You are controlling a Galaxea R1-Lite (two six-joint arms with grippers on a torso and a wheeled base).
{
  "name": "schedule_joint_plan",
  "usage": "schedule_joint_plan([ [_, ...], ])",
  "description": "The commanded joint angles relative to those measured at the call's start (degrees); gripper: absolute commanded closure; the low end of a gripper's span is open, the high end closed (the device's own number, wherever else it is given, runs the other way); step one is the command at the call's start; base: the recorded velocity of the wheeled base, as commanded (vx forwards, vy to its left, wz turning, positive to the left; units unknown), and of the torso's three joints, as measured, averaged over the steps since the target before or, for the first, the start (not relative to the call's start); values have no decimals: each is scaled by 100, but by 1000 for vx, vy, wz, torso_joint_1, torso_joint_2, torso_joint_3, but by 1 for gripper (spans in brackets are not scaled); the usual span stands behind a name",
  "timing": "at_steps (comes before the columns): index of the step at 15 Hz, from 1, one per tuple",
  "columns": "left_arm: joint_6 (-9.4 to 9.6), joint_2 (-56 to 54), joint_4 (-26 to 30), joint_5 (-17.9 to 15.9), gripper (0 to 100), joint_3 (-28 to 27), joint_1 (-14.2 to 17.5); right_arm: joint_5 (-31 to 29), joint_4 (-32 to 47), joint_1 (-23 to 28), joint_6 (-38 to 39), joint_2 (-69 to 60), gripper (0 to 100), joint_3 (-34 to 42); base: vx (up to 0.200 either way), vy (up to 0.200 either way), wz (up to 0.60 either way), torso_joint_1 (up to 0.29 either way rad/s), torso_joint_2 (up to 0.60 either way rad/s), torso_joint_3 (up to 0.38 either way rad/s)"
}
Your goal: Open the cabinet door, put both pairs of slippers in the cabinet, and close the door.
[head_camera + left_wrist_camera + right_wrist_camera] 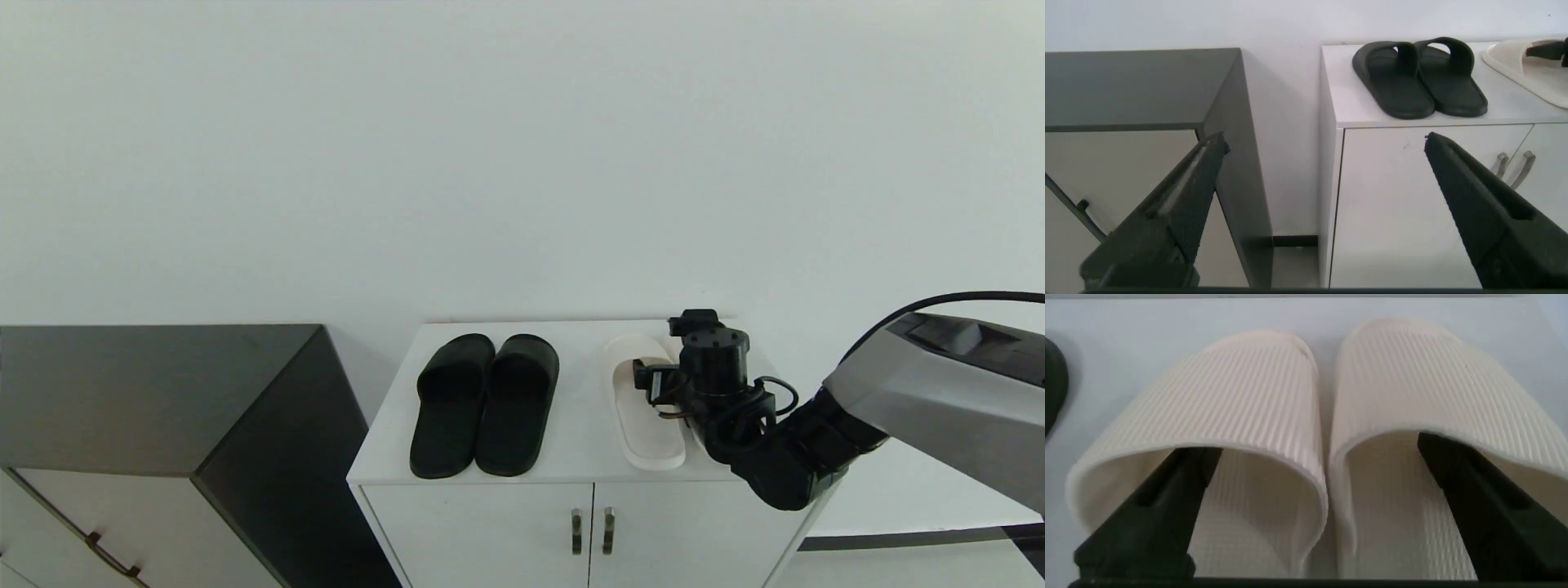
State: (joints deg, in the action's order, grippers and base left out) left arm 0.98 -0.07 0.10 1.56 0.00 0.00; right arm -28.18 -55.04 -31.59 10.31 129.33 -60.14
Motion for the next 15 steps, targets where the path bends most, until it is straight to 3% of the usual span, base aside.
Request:
schedule_joint_plan([
  [1, -1, 7, -1, 2, 0, 0, 0, -3, -7, 3, -3, 180, 100, -112, 0, 0, 0, 0, 0, 0],
  [6, -27, 7, -1, 2, 0, 0, -9, -20, -15, 12, -73, 75, 100, -148, 0, 0, 0, 0, 0, 0],
  [10, -1, 7, -1, -7, 0, 0, 0, 173, -51, -32, -328, -1024, 100, 415, 0, 0, 0, 0, 0, 0],
  [15, -10, 7, -1, -7, 0, 0, 0, 1975, 670, -779, -381, -3133, 100, 2173, 0, 0, 0, 0, 0, 0],
])
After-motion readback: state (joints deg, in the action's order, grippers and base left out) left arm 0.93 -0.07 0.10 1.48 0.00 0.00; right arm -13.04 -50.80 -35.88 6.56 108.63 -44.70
